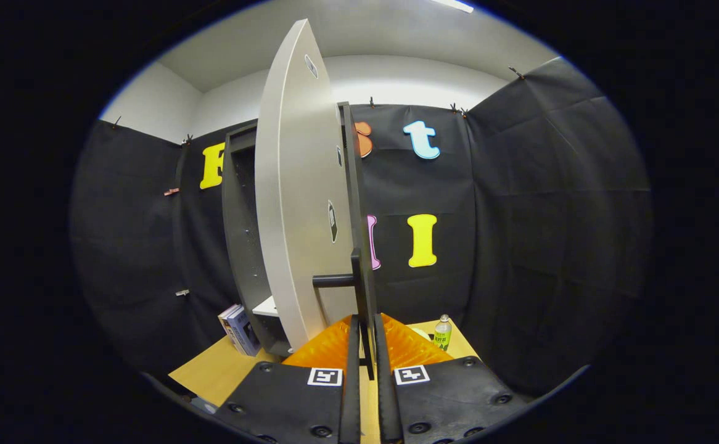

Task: Open the shoe cabinet door, grab the shoes and put them into the shoe cabinet, then close the shoe cabinet door.

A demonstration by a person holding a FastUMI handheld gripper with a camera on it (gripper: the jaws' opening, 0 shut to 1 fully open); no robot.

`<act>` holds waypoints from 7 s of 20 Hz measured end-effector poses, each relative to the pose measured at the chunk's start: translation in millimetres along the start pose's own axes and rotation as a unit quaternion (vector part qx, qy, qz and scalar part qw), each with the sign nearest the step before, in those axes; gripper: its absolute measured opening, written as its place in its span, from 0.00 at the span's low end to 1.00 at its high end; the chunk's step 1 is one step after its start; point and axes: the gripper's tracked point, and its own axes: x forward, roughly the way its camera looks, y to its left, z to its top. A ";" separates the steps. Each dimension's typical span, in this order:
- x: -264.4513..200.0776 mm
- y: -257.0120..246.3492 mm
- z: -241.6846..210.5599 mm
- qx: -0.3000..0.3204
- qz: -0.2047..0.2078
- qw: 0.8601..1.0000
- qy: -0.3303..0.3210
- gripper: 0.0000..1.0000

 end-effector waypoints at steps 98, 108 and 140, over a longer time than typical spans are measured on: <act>416.0 156.0 -123.5 -0.023 -0.033 0.970 0.239 0.14; 469.7 162.0 -167.0 -0.035 -0.060 0.964 0.255 0.14; 350.8 196.0 -65.5 -0.017 -0.009 0.986 0.166 0.97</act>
